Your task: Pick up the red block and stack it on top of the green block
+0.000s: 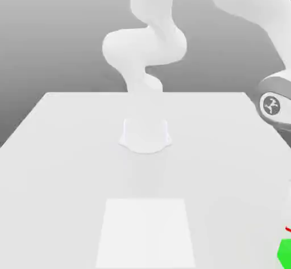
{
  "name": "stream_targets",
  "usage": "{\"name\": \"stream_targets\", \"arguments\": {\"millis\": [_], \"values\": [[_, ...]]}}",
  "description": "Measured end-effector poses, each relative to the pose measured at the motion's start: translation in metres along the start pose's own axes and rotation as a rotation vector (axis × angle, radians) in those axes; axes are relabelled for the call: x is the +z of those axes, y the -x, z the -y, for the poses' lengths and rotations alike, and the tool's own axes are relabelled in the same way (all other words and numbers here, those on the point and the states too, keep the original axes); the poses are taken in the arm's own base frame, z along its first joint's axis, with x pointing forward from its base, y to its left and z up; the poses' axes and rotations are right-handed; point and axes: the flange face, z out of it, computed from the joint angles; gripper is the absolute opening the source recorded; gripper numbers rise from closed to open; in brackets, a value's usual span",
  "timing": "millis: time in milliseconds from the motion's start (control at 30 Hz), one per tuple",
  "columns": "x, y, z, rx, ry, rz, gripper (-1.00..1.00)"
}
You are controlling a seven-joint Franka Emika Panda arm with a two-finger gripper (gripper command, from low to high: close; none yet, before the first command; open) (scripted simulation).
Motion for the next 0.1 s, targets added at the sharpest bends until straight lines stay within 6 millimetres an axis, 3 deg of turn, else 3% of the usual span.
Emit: {"name": "stream_targets", "arguments": {"millis": [100], "values": [[0.0, 0.0, 0.0, 0.0, 0.0, 0.0, 1.0]]}}
